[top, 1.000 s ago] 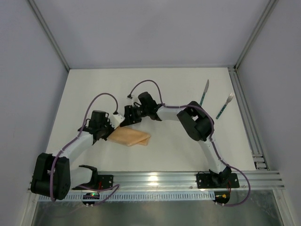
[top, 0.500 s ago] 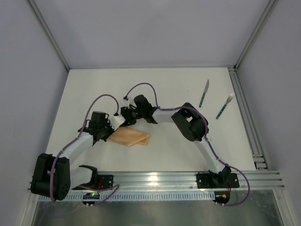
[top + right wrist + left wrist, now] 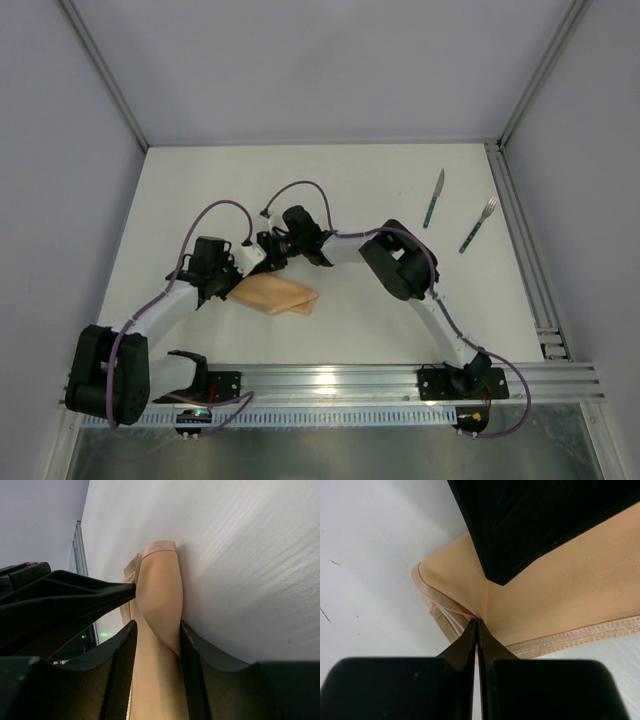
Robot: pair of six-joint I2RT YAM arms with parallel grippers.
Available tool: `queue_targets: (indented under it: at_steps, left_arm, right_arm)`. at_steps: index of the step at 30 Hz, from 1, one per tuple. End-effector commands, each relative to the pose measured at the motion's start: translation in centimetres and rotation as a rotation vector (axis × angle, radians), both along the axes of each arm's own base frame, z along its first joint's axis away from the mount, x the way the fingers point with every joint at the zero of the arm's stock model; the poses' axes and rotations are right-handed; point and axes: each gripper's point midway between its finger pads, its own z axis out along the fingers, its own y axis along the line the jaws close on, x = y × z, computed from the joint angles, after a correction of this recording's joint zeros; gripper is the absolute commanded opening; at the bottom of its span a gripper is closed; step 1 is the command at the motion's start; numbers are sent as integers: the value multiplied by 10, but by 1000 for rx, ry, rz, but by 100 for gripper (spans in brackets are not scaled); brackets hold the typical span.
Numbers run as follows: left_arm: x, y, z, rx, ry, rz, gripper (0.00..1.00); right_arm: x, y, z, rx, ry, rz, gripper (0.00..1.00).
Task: Fold the napkin into a case and place the utensils inside
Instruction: Pick up the smaller rectangle-folded napkin from the center of the board.
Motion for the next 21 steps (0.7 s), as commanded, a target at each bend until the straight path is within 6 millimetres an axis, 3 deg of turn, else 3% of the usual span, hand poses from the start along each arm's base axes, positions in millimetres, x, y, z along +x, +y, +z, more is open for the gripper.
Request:
queue_targets:
  at_steps: [1,5,8,11,14,15,17,18,21]
  left_arm:
    - [3,0,-1,3,-19,-10,0]
    - [4,0,0,1,-27,-10,0]
    - [3,0,-1,3,-24,-9,0]
    - [4,1,0,4,-31,-5,0]
    - [3,-2,4,-22,-29,4,3]
    - [6,-4,12,-34,-37,8,11]
    - [7,-9,23,-65,-38,14,18]
    - [7,-11,31,-81,-26,29,23]
    - [4,-19,53,-130,11,41,29]
  right_arm:
    - [-23,-14,-61,-162,112,1,43]
    - [-25,-13,-65,-169,119,8,36]
    - [-28,-12,-63,-164,108,22,25]
    - [-28,-12,-55,-152,84,19,4]
    - [-24,-13,-44,-148,39,2,4]
    - [-23,-15,-41,-158,29,-3,4]
    - [-18,-21,-38,-178,-16,-26,4]
    - [-17,-23,-26,-182,-38,-36,4]
    - [-7,-35,-9,-227,-118,-76,4]
